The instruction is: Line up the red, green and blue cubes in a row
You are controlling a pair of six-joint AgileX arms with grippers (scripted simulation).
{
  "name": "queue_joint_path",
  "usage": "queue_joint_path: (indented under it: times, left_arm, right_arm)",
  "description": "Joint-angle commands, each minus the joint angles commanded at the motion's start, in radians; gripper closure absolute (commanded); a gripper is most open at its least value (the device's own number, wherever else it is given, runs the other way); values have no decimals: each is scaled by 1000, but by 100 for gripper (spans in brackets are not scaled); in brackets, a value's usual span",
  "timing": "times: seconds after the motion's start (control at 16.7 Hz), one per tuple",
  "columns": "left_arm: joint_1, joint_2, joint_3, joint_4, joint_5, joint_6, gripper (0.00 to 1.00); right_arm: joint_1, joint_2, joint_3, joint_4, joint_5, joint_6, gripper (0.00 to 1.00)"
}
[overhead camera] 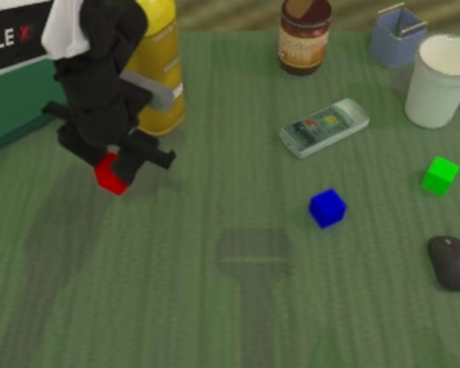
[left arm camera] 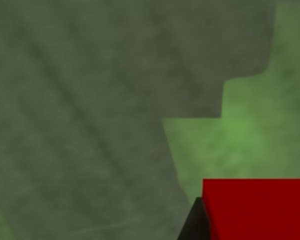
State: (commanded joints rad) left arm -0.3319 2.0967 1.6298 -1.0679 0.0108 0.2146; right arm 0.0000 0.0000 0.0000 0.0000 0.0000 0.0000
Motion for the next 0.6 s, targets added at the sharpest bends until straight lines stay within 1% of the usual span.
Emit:
queue_joint_path:
  times: [0.36, 0.48, 0.6]
  left_arm:
    - [-11, -7, 2, -9, -1, -12, 100]
    - [-37, -23, -15, -8, -3, -68, 100]
    - [-75, -51, -45, -7, -7, -161, 100]
  right_arm:
    - [0, 0, 0, 0, 0, 0, 0]
    - [0, 0, 0, 0, 0, 0, 0]
    - [0, 0, 0, 0, 0, 0, 0]
